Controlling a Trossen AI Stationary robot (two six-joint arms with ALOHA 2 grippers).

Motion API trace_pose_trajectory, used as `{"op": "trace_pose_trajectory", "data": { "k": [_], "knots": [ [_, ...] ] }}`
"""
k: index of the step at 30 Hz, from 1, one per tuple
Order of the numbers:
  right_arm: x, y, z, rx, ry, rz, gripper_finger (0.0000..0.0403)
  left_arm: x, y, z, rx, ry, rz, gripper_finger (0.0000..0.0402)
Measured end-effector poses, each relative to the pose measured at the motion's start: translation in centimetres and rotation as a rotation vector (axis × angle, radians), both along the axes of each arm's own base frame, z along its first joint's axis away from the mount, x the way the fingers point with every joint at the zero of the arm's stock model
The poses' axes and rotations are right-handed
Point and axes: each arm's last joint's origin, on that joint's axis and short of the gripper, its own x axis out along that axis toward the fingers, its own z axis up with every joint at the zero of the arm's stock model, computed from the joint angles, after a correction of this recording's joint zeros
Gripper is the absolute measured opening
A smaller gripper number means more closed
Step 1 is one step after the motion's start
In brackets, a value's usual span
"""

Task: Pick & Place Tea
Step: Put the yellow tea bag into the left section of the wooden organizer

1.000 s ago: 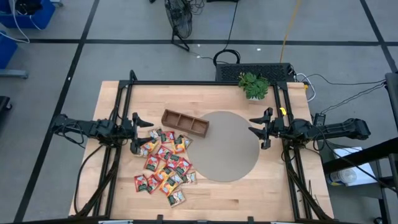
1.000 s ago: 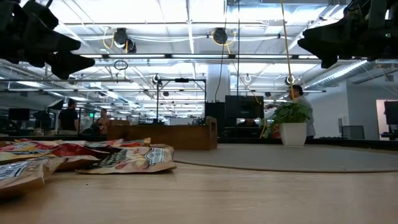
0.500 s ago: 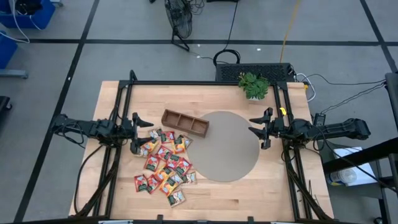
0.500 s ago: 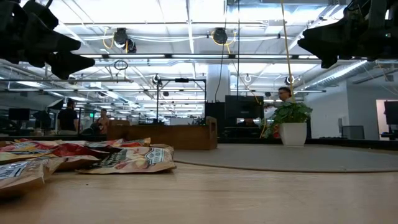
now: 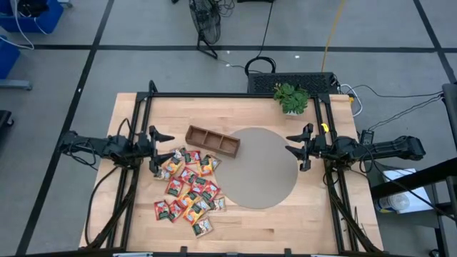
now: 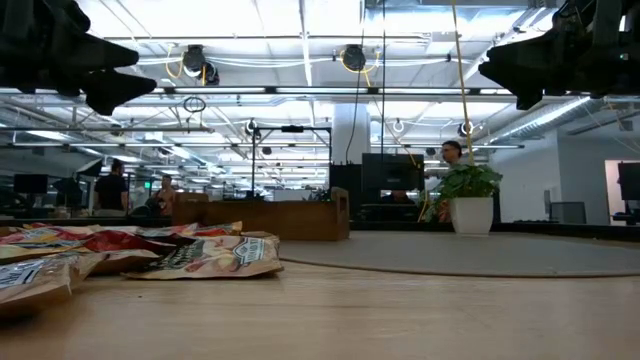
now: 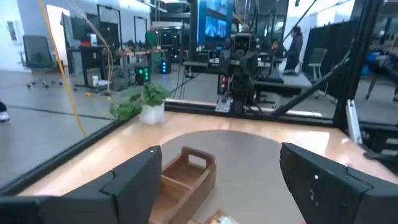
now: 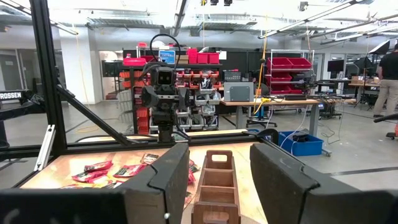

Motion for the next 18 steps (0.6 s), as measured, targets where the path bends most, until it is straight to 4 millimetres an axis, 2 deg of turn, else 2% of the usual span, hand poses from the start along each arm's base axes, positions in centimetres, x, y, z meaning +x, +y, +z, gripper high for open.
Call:
{"op": "trace_pose_trajectory", "data": {
  "k": [3,6,10,13,18],
  "knots": [
    [0.0,0.0,0.0,0.000,0.001,0.000,0.0155,0.0,0.0,0.0,-0.047,-0.008,-0.015,0.0324],
    [0.0,0.0,0.0,0.000,0.000,0.000,0.0155,0.0,0.2,-0.1,-0.053,-0.003,0.061,0.0324],
    [0.0,0.0,0.0,0.000,0.001,0.000,0.0155,0.2,0.4,-0.1,-0.150,0.045,0.162,0.0324],
    [0.0,0.0,0.0,0.000,0.000,0.000,0.0155,0.8,0.3,0.7,-0.222,0.157,0.196,0.0324],
    [0.0,0.0,0.0,0.000,0.000,0.000,0.0155,3.2,-0.3,2.5,-0.234,0.494,0.257,0.0324]
  ]
}}
